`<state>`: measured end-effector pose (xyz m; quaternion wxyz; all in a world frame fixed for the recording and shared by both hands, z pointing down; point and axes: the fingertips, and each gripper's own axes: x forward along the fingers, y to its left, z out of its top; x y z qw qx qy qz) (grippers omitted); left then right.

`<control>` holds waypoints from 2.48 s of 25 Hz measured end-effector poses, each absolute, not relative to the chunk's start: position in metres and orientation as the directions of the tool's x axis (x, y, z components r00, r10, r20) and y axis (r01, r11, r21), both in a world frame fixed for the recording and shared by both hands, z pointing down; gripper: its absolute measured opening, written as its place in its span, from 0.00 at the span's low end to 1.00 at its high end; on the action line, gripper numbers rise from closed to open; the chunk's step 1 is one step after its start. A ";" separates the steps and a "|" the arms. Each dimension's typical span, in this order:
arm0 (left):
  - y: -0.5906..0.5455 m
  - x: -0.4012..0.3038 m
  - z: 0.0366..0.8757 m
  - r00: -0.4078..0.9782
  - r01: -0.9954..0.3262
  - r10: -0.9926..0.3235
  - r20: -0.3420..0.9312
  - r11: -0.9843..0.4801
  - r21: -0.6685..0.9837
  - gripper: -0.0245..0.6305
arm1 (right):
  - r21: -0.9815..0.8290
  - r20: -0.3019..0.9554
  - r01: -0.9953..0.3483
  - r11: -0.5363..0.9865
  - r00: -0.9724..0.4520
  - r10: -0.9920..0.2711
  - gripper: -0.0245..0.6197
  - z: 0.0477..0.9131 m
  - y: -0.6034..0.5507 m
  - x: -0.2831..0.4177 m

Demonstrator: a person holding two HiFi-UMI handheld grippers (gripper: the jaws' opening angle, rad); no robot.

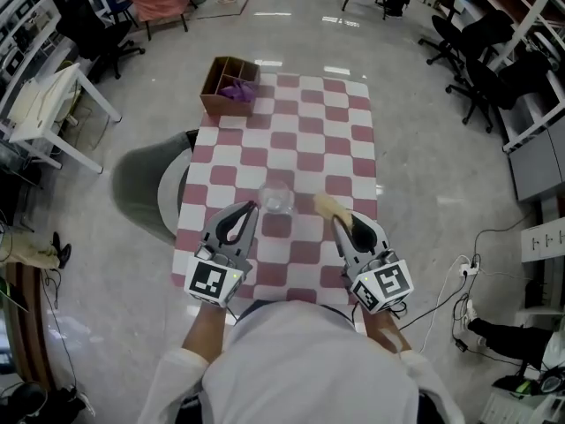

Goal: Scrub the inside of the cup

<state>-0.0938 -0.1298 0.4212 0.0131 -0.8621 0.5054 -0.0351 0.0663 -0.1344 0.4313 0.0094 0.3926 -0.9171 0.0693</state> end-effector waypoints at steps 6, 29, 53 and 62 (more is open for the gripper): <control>-0.141 -0.084 0.444 0.550 -0.832 -0.832 0.070 -0.553 -0.044 0.09 | -0.121 0.092 -0.739 0.663 -0.674 -0.733 0.17 0.437 -0.138 0.064; -0.157 -0.075 0.509 0.585 -0.802 -0.787 0.195 -0.598 -0.009 0.10 | -0.110 0.117 -0.733 0.672 -0.681 -0.723 0.17 0.444 -0.133 0.062; -0.174 -0.075 0.588 0.599 -0.786 -0.725 0.339 -0.612 0.081 0.59 | -0.120 0.164 -0.750 0.651 -0.661 -0.732 0.17 0.455 -0.127 0.064; -0.185 -0.068 0.610 0.628 -0.751 -0.680 0.379 -0.657 0.067 0.59 | -0.118 0.172 -0.762 0.637 -0.648 -0.742 0.17 0.457 -0.129 0.067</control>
